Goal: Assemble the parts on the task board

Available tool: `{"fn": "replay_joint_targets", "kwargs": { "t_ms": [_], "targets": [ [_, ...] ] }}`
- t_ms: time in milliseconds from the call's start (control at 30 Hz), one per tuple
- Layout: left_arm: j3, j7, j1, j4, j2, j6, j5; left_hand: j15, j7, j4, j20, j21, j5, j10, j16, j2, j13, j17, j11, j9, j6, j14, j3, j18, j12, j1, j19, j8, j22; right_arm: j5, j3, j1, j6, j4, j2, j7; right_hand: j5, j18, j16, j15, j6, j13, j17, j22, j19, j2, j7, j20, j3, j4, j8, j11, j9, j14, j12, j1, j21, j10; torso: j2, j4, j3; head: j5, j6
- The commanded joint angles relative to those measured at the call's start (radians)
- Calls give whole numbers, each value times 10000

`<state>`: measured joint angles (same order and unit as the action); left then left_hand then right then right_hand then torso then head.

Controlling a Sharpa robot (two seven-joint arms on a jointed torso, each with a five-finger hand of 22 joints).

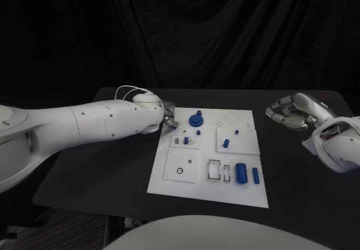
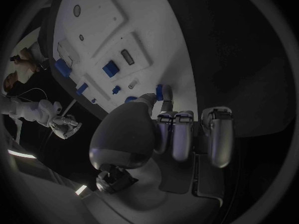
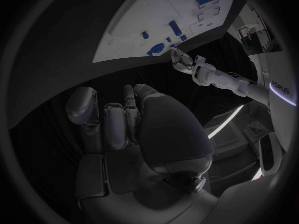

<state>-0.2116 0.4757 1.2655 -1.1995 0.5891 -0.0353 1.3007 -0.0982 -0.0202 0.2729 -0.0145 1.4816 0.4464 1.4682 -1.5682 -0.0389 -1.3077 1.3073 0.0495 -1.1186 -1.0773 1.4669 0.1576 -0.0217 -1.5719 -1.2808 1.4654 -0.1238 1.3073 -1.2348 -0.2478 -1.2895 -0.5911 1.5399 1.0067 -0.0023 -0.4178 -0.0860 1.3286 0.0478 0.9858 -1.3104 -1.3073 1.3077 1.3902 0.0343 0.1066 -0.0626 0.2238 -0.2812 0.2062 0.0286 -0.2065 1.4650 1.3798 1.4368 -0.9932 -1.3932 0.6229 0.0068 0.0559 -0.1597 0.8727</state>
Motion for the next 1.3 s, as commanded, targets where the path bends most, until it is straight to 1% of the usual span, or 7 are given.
{"fn": "replay_joint_targets", "kwargs": {
  "t_ms": [33,367,600,700,900,1167,1300],
  "targets": [
    [6,-180,-24,-46,15,-39,-48,17,5,-59,-34,-49,-64,1026,-26,181,-2631,2635,0,7,-61,1039,320,-59,11,2,406,4,2120,-60,8,24,62,16,12,-203,-34,-204,-69,-58,-68,-628,-497,1108,-22,23,-4,-34,64,9,-45,-27,12,354,-29,70,57,56,-4,5,1,-10,-1],
    [6,-250,-29,-425,254,686,-48,-7,27,-334,-11,-32,-153,1026,-26,630,-2631,2635,25,-49,-198,1039,1607,-49,11,147,442,-82,2161,-60,8,24,61,32,50,-212,-42,-206,-80,-57,-70,-612,-488,1106,-24,22,-3,-33,73,16,-46,-28,13,352,-44,82,67,70,3,13,-1,-6,-1],
    [13,-107,26,-1523,948,1310,-48,-22,41,-494,3,-65,-255,1026,-26,895,-2631,2635,40,-95,-242,1039,2197,-55,11,348,435,-126,2161,-60,8,24,74,46,107,-246,-42,-206,-80,-57,-70,-612,-488,1106,-24,22,-3,-33,73,16,-46,-28,13,352,-44,82,67,70,7,10,-10,-5,-1],
    [15,62,81,-2056,1283,1488,-217,-25,42,-506,5,-69,-272,1026,-26,934,-2631,2635,43,-105,-261,1039,2285,-56,11,410,435,-139,2162,-60,8,23,63,35,125,-266,-42,-206,-80,-57,-70,-612,-488,1106,-24,22,-3,-33,73,16,-46,-28,13,352,-44,82,67,70,11,17,-14,-35,-1],
    [9,366,123,-2671,1683,1437,-1074,-27,39,-531,8,-85,-317,1026,-26,945,-2631,2635,43,-120,-245,1039,2430,-59,11,478,429,-141,2159,-60,8,23,-4,25,120,-229,-58,-209,-96,-56,-67,-613,-473,1103,-27,20,-3,-32,91,27,-42,-28,11,347,-42,106,88,68,-1,13,-6,-61,-1],
    [5,550,99,-2967,1865,1323,-1337,-16,13,-511,4,-113,-382,1026,-26,961,-2631,2635,22,-134,-201,1039,2487,-65,11,592,414,-133,2150,-60,8,24,-147,65,121,-68,-86,-207,-76,-52,-31,-624,-489,1109,-18,23,-14,-29,130,68,-14,-35,0,353,-28,171,84,54,-14,15,-1,-52,-1],
    [4,575,52,-3023,1881,1477,-1374,-13,9,-503,2,-129,-394,1026,-26,955,-2631,2635,18,-137,-192,1039,2495,-69,11,617,405,-131,2143,-60,8,24,-182,70,136,-31,-100,-204,-77,-50,-25,-622,-488,1115,-11,25,-15,-28,139,77,-9,-37,-3,353,-29,185,66,55,-41,25,21,-35,-1]
  ]
}}
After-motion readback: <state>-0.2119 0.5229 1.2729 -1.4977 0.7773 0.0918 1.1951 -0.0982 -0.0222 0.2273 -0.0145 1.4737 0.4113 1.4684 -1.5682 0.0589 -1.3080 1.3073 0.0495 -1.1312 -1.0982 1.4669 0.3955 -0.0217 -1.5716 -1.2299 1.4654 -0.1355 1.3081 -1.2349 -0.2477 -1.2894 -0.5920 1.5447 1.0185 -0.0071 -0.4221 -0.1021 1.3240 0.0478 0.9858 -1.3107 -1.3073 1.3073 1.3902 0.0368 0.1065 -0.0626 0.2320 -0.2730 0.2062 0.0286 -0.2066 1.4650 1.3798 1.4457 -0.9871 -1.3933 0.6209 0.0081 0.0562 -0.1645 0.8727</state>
